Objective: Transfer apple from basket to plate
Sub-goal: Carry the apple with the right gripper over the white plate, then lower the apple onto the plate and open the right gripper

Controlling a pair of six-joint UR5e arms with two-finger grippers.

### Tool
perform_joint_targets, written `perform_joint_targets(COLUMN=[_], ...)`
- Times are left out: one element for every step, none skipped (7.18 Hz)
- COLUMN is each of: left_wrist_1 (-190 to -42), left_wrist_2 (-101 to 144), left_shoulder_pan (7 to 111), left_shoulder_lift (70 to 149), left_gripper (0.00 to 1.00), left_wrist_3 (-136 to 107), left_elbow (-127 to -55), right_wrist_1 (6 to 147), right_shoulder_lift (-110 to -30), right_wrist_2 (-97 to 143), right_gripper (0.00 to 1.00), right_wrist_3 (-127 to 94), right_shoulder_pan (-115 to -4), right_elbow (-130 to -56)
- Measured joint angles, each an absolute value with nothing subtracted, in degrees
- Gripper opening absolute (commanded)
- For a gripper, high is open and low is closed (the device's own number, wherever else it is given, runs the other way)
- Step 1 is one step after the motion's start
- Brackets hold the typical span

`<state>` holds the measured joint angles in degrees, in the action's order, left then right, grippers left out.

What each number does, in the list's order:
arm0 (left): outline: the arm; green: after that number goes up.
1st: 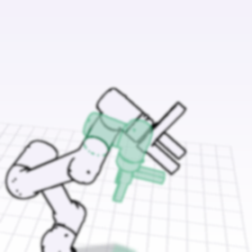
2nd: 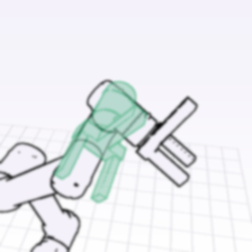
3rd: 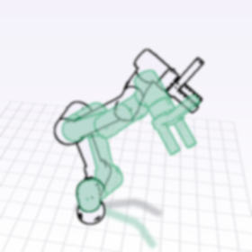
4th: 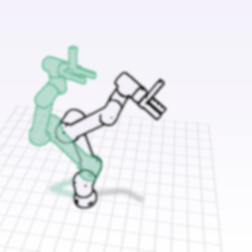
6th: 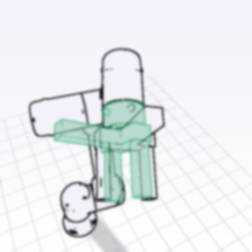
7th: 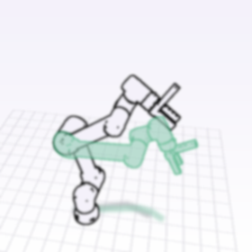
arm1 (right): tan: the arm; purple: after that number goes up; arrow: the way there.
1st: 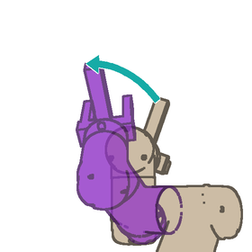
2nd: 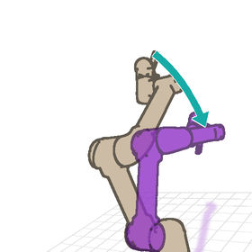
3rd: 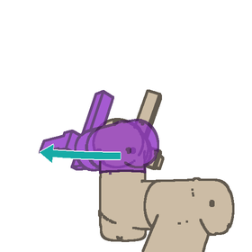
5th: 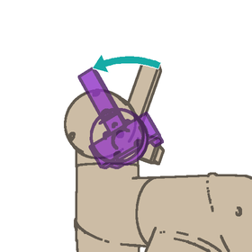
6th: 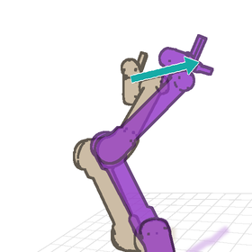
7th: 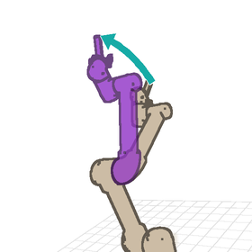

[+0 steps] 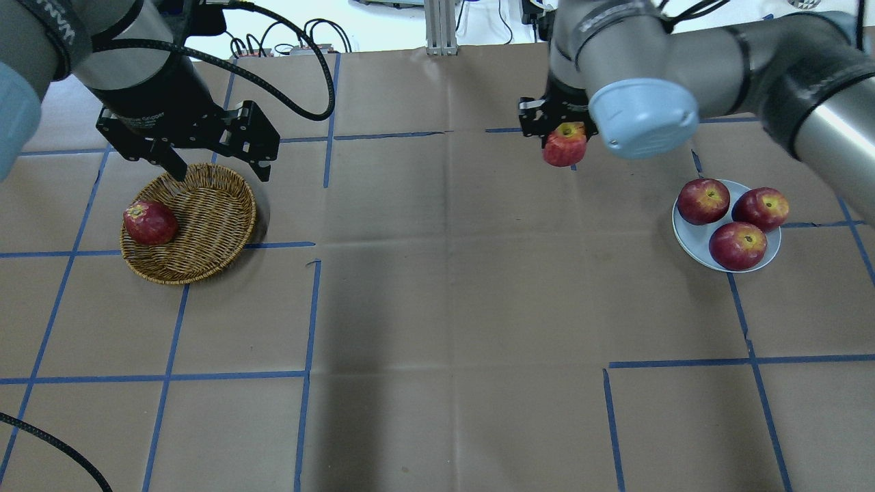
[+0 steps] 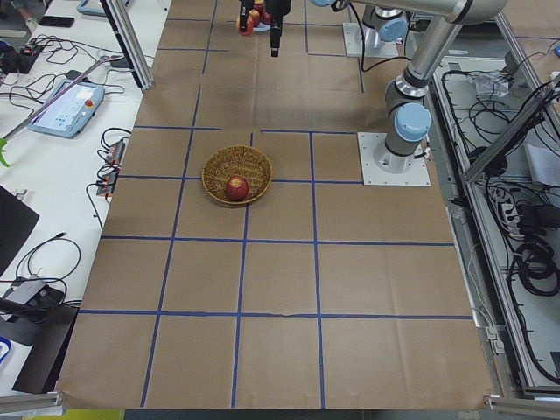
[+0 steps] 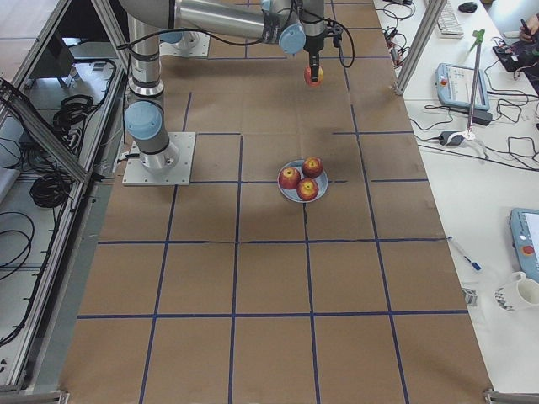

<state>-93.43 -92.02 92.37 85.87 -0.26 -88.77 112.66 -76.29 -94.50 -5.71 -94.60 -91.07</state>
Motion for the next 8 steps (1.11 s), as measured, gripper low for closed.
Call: perform_joint_targets(left_wrist_1=[-93.4, -93.4, -93.4, -93.4, -93.4, -93.4, -93.4, -93.4], left_wrist_2=[-92.0, -92.0, -92.0, -92.0, -92.0, -92.0, -92.0, -91.9], left_shoulder_pan=[92.4, 92.4, 92.4, 92.4, 92.4, 92.4, 92.4, 92.4], left_shoulder_lift=[85.9, 85.9, 85.9, 85.9, 85.9, 86.0, 86.0, 86.0], left_gripper=[0.99, 0.99, 0.99, 0.99, 0.99, 0.99, 0.99, 0.99], left_wrist_3=[-0.3, -0.3, -0.3, -0.3, -0.3, -0.3, -0.3, -0.3], left_elbow=[-88.8, -88.8, -88.8, -88.8, -88.8, -88.8, -88.8, -88.8], right_wrist_1=[111.2, 110.3, 109.9, 109.8, 110.1, 110.9, 112.1, 113.5], right_shoulder_lift=[-77.5, -78.2, -78.5, -78.5, -78.3, -78.1, -77.8, -77.1], right_wrist_2=[-94.5, -94.3, -93.7, -92.8, -91.9, -90.9, -90.2, -90.0], right_gripper=[0.6, 0.6, 0.59, 0.59, 0.59, 0.59, 0.59, 0.59], right_wrist_3=[1.4, 8.3, 14.5, 20.0, 24.8, 28.0, 29.7, 30.5], right_shoulder_pan=[-89.4, -84.4, -79.6, -75.0, -70.9, -68.1, -66.5, -65.9], right_elbow=[-91.1, -91.2, -91.5, -92.5, -94.5, -96.9, -99.0, -100.5])
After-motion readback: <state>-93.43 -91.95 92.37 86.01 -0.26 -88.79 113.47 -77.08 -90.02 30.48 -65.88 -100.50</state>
